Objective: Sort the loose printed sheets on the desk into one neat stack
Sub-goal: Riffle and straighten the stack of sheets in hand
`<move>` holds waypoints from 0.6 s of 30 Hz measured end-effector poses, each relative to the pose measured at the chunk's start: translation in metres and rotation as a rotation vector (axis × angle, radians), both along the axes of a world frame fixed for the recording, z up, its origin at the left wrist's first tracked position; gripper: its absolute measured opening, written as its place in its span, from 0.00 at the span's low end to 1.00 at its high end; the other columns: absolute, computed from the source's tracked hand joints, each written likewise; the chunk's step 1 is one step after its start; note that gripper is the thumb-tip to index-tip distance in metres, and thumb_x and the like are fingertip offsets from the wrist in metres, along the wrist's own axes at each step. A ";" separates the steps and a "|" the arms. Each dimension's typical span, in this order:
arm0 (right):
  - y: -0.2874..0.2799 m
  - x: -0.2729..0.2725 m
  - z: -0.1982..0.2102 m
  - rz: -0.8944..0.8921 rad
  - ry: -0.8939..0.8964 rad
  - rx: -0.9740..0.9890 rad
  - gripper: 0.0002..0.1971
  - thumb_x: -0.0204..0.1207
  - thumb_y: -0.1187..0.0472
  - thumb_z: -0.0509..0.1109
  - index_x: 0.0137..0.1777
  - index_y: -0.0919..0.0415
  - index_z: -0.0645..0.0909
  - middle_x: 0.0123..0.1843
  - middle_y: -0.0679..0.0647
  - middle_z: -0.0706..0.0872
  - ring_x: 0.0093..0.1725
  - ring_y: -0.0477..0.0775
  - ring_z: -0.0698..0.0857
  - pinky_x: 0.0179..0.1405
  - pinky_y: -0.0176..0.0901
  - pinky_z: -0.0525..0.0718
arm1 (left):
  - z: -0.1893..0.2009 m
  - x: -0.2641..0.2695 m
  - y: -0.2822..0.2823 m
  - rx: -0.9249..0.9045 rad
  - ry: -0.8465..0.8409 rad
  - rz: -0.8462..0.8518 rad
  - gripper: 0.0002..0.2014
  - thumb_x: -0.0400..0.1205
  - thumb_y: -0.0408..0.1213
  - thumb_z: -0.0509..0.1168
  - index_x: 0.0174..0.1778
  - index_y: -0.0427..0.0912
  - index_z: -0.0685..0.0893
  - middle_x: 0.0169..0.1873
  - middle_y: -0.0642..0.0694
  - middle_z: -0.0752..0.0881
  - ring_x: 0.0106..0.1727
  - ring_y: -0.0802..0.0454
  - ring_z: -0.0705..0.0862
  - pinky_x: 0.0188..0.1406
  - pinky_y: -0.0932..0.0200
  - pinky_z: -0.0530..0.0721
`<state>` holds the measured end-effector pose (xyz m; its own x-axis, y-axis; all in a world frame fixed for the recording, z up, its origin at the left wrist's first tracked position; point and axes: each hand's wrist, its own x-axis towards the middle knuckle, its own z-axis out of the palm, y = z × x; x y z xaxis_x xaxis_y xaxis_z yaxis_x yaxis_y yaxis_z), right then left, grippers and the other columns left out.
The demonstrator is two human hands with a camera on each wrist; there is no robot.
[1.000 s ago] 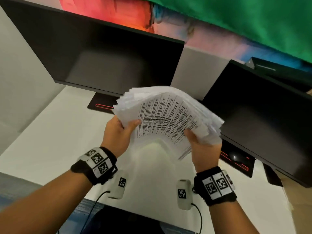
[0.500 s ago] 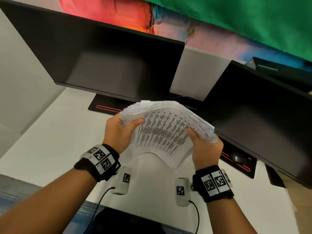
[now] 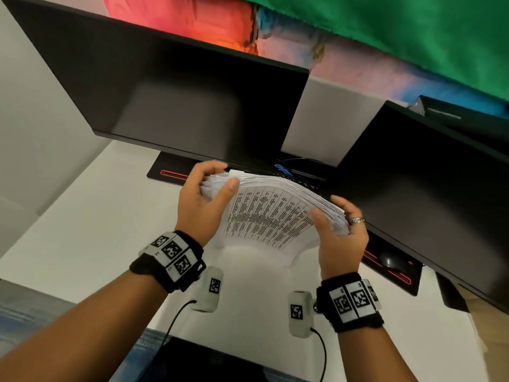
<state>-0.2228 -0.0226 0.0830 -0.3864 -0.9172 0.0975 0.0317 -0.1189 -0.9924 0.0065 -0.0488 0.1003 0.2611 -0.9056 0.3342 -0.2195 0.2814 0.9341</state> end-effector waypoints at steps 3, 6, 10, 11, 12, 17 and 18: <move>-0.001 0.002 0.002 0.027 0.000 -0.035 0.14 0.72 0.71 0.77 0.52 0.53 0.84 0.48 0.47 0.92 0.50 0.53 0.93 0.42 0.41 0.91 | 0.006 0.001 -0.008 -0.071 -0.129 -0.008 0.05 0.81 0.31 0.71 0.51 0.41 0.88 0.47 0.52 0.86 0.50 0.61 0.84 0.54 0.66 0.81; 0.002 0.004 0.002 0.054 0.017 -0.044 0.16 0.72 0.72 0.77 0.55 0.55 0.83 0.49 0.45 0.92 0.50 0.50 0.93 0.42 0.40 0.92 | 0.007 0.004 -0.012 -0.025 -0.097 0.018 0.04 0.83 0.30 0.69 0.47 0.43 0.86 0.44 0.52 0.87 0.47 0.62 0.84 0.51 0.65 0.83; 0.002 0.003 -0.008 0.008 -0.048 -0.009 0.25 0.66 0.62 0.83 0.62 0.50 0.80 0.61 0.59 0.87 0.57 0.58 0.91 0.51 0.54 0.92 | 0.005 0.005 -0.010 0.043 -0.021 0.067 0.06 0.85 0.32 0.64 0.45 0.47 0.83 0.46 0.46 0.89 0.46 0.59 0.85 0.48 0.66 0.83; 0.003 0.005 -0.011 -0.004 -0.059 0.012 0.28 0.63 0.55 0.86 0.62 0.46 0.81 0.64 0.61 0.86 0.61 0.61 0.89 0.54 0.60 0.91 | 0.006 0.004 -0.010 0.043 0.005 0.068 0.07 0.85 0.32 0.64 0.44 0.49 0.83 0.46 0.45 0.88 0.48 0.56 0.85 0.50 0.64 0.83; 0.003 0.006 -0.014 -0.010 -0.064 0.043 0.29 0.60 0.49 0.87 0.61 0.43 0.81 0.66 0.61 0.85 0.64 0.63 0.88 0.57 0.64 0.89 | 0.006 0.004 -0.010 0.038 0.035 0.058 0.07 0.85 0.33 0.64 0.44 0.49 0.82 0.47 0.43 0.88 0.49 0.51 0.85 0.51 0.61 0.83; 0.005 0.007 -0.018 0.031 -0.090 0.089 0.23 0.68 0.71 0.80 0.62 0.59 0.80 0.56 0.58 0.90 0.54 0.57 0.92 0.45 0.46 0.92 | 0.010 -0.005 -0.014 0.071 0.003 0.089 0.02 0.81 0.32 0.70 0.43 0.40 0.84 0.39 0.48 0.86 0.40 0.59 0.82 0.44 0.63 0.80; 0.004 0.005 -0.020 0.038 -0.081 0.111 0.23 0.69 0.72 0.79 0.63 0.64 0.80 0.54 0.59 0.91 0.53 0.56 0.93 0.44 0.45 0.92 | 0.010 -0.004 -0.016 0.071 0.039 0.108 0.02 0.80 0.29 0.69 0.44 0.39 0.84 0.38 0.51 0.85 0.40 0.61 0.81 0.47 0.62 0.79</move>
<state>-0.2176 -0.0186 0.0627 -0.3534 -0.9348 -0.0352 0.1142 -0.0058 -0.9934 0.0022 -0.0646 0.1107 0.3699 -0.8924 0.2583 -0.2084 0.1912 0.9592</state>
